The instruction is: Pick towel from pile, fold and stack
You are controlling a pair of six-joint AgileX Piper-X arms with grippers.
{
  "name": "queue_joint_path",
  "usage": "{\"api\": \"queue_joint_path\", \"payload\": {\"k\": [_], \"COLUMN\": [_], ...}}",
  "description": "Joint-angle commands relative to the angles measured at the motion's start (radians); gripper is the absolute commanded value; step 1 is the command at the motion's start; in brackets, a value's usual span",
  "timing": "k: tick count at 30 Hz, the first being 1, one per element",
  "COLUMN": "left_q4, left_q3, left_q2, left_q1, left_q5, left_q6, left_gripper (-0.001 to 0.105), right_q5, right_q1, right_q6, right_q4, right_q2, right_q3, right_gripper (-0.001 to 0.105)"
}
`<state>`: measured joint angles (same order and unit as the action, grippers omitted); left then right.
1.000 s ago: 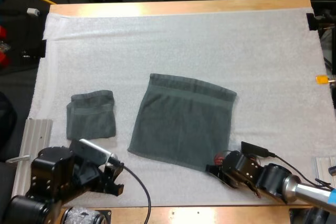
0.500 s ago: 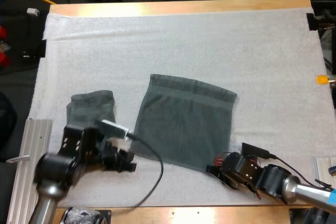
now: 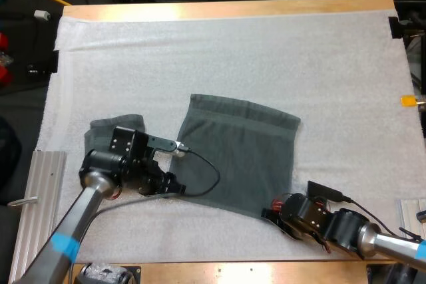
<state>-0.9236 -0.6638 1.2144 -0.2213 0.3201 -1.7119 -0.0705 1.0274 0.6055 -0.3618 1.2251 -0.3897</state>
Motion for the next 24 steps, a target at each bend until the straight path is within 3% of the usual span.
{"api": "queue_joint_path", "payload": {"k": [1,12,20,22,24], "left_q4": [0.018,0.073,0.079,0.083,0.088], "left_q3": [0.0,0.0,0.0,0.0,0.0], "left_q2": [0.023,0.184,0.211,0.211,0.211], "left_q1": [-0.005,-0.005,-0.005,-0.005,-0.005], "left_q5": [-0.001,-0.001,-0.001,-0.001,-0.001], "left_q6": [0.005,0.011,0.011,0.011,0.011], "left_gripper": [0.05,0.05,0.049,0.042,0.028], "right_q5": [-0.001,0.002,0.002,0.002,0.002], "right_q1": [0.001,0.001,0.001,0.001,0.001], "right_q6": [-0.004,-0.012,-0.027,-0.027,-0.027], "right_q4": [-0.026,-0.026,-0.026,-0.026,-0.026], "right_q2": [0.004,0.004,0.004,0.004,0.004], "right_q3": [0.0,0.0,0.0,0.0,0.0], "right_gripper": [0.0,0.0,0.0,0.0,0.0]}}
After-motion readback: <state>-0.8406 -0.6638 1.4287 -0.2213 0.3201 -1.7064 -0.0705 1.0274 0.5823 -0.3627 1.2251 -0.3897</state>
